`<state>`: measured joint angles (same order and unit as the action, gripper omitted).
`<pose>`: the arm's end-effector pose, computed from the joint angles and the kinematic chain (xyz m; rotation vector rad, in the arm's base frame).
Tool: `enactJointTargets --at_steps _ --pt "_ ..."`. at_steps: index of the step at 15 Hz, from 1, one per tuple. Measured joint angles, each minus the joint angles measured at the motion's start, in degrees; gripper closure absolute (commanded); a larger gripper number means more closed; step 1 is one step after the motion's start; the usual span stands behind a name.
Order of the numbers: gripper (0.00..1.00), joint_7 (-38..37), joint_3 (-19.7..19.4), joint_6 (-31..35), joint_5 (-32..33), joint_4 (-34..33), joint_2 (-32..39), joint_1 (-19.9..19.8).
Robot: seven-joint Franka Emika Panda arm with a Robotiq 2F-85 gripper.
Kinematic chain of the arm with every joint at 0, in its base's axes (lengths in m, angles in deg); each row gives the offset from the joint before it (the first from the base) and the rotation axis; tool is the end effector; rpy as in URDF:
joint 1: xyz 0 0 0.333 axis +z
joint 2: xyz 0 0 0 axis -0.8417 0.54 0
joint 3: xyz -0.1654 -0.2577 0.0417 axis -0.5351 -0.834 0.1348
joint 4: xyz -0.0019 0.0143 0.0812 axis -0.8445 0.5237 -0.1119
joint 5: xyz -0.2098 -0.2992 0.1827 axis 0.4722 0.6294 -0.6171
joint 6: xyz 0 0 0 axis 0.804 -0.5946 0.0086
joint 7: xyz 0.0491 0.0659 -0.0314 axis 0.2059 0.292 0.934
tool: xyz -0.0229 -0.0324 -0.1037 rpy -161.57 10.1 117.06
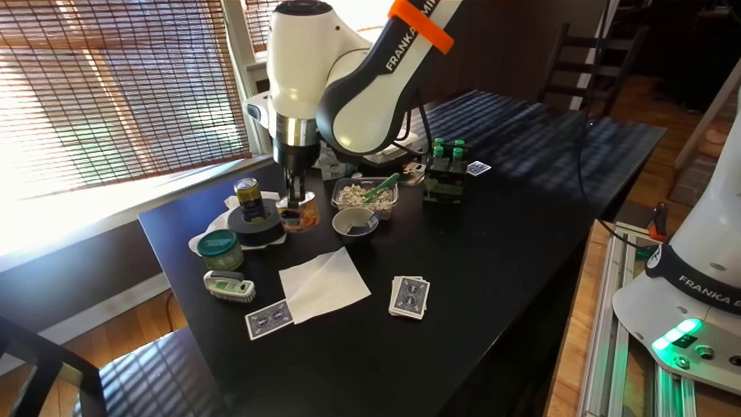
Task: Move the black bowl forward, then take out the tin
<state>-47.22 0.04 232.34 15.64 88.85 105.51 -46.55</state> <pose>0.5871 0.1995 0.2354 2.6653 1.2912 0.4494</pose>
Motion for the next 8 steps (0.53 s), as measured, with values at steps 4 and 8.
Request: enactJointTargets --at_steps 4,8 --pt "1.00 -1.6 -1.2 4.4 0.7 0.2 4.0 3.3" --pt "1.00 -6.6 -8.3 8.6 4.4 -1.0 8.1 9.9"
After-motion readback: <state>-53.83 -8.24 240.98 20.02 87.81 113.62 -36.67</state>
